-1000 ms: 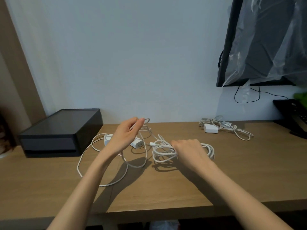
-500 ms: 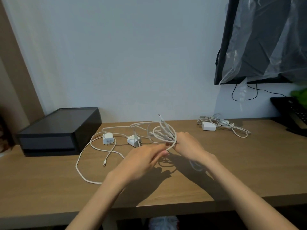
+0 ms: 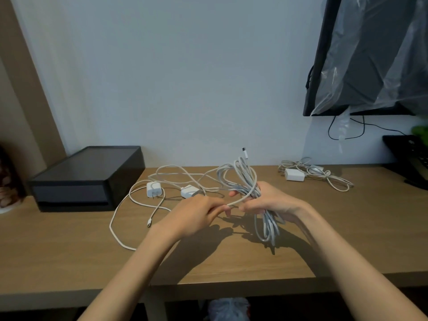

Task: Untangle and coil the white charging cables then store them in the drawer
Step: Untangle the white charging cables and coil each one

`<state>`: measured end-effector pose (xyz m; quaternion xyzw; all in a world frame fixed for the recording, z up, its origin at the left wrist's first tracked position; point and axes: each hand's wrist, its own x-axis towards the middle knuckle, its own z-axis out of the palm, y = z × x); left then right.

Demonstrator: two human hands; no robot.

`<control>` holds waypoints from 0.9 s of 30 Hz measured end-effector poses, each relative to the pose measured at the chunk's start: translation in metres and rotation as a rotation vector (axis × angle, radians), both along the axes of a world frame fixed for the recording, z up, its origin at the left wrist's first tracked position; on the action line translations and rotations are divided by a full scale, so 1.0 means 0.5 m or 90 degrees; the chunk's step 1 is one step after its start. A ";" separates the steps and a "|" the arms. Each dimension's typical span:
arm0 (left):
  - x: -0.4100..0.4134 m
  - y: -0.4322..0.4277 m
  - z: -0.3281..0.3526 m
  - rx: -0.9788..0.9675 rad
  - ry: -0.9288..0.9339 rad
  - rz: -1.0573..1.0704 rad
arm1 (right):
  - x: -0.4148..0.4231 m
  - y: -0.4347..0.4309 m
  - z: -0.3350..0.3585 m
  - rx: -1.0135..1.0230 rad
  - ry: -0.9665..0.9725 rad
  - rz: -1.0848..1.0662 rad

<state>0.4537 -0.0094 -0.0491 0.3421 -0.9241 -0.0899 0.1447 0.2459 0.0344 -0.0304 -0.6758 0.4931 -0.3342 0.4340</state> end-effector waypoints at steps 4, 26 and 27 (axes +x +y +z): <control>0.005 -0.014 -0.025 0.059 -0.016 0.014 | 0.001 -0.008 -0.003 0.031 -0.161 -0.013; -0.041 -0.050 0.057 -0.556 -0.087 0.040 | 0.036 -0.034 0.058 -0.003 0.211 -0.015; -0.043 -0.055 0.055 -0.563 -0.063 0.039 | 0.037 -0.033 0.059 0.004 0.203 -0.008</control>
